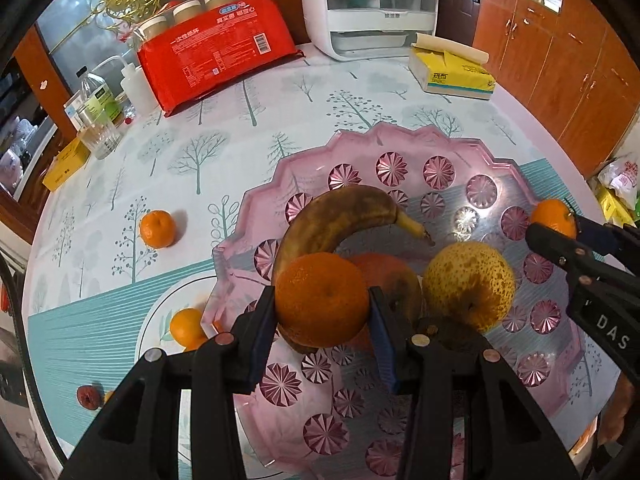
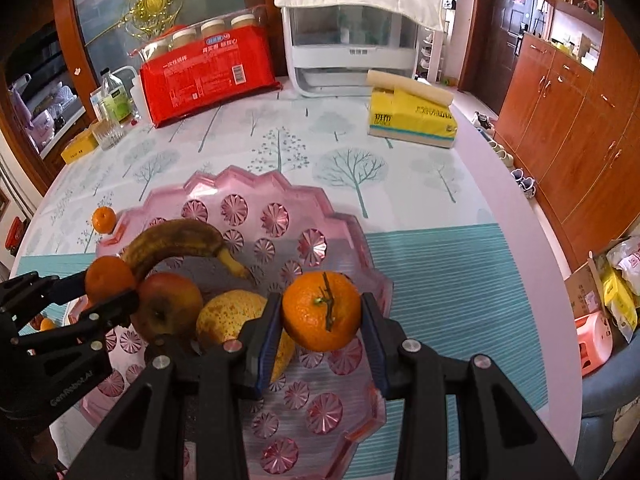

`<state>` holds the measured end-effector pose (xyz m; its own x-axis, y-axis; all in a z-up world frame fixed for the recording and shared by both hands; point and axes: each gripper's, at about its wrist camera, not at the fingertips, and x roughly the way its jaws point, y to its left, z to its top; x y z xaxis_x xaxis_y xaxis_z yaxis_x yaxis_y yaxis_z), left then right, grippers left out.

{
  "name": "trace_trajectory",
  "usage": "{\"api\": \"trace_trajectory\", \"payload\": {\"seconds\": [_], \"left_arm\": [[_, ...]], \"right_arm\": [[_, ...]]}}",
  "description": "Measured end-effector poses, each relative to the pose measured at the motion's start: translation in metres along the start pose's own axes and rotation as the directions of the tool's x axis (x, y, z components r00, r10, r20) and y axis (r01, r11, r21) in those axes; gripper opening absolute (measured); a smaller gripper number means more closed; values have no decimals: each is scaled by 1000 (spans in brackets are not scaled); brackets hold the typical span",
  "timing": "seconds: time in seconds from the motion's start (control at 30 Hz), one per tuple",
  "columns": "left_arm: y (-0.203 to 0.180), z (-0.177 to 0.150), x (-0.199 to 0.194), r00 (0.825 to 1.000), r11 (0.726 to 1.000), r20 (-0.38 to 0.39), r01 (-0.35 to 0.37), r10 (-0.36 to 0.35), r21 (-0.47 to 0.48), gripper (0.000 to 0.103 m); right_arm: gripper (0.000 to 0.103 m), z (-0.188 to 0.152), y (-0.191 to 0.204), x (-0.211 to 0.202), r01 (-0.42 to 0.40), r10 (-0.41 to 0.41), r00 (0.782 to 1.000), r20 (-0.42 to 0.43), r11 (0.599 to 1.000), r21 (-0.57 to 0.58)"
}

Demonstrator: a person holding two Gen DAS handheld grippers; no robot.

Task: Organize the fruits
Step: 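Carry both held tangerines over the pink bowl with the left and right tools, then open the left tool releasing its tangerine while the right tool releases its tangerine in the bowl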

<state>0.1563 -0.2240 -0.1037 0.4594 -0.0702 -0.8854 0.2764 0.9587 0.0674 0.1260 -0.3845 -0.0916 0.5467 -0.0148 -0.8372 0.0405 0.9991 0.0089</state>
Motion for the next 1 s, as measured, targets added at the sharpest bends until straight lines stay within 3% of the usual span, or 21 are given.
{"api": "trace_trajectory", "payload": {"seconds": [0.53, 0.6, 0.7, 0.73, 0.87, 1.0], "left_arm": [[6, -17, 2, 999, 1000, -46, -4, 4, -8, 45], [6, -19, 2, 999, 1000, -49, -4, 4, -6, 46], [5, -20, -3, 1000, 1000, -28, -10, 10, 4, 60], [5, -20, -5, 1000, 1000, -20, -14, 14, 4, 66], [6, -18, -11, 1000, 1000, 3, -19, 18, 7, 73], [8, -19, -16, 1000, 1000, 8, -6, 6, -2, 86]], "right_arm": [[40, -11, 24, 7, 61, -63, 998, -25, 994, -86], [45, -11, 24, 5, 54, -56, 998, -25, 995, -82], [55, -11, 24, -1, 50, -51, 999, -4, 996, -70], [56, -10, 25, -4, 50, -50, 999, 5, 996, -69], [56, -8, 27, -9, 39, -38, 999, 17, 997, -70], [56, -7, 32, -12, 30, -29, 999, 23, 997, -74]]}}
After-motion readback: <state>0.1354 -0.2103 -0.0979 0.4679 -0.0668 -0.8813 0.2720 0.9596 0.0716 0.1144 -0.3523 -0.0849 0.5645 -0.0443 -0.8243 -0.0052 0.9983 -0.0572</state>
